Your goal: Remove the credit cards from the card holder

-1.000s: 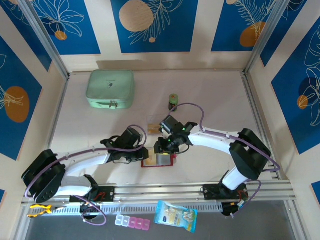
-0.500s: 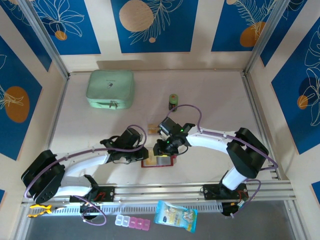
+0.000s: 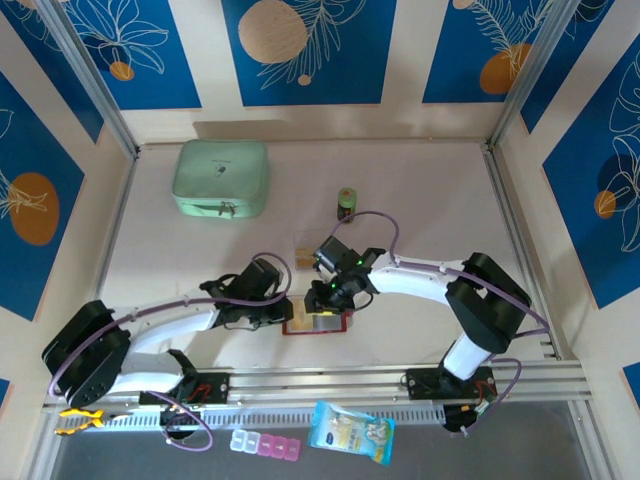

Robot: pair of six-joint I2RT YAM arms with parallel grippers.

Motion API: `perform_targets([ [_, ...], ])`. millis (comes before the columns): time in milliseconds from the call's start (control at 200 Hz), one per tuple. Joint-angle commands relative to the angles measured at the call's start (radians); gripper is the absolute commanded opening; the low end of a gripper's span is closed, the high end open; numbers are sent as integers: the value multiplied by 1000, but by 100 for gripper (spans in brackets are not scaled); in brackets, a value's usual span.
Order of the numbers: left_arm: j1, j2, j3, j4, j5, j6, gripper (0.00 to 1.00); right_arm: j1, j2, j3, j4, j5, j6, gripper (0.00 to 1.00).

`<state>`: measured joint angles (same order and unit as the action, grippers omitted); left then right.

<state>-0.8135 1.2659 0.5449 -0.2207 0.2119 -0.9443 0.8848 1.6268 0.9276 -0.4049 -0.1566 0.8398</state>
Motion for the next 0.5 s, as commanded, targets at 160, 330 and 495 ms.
perform_targets([
  [160,9,31,10,4,5,12,12,9,30,2,37,-27,21,30],
  [330,9,34,15,14,10,14,10,11,50,5,53,-36,26,28],
  [495,11,48,17,25,12,13,9,8,74,10,64,-43,24,26],
])
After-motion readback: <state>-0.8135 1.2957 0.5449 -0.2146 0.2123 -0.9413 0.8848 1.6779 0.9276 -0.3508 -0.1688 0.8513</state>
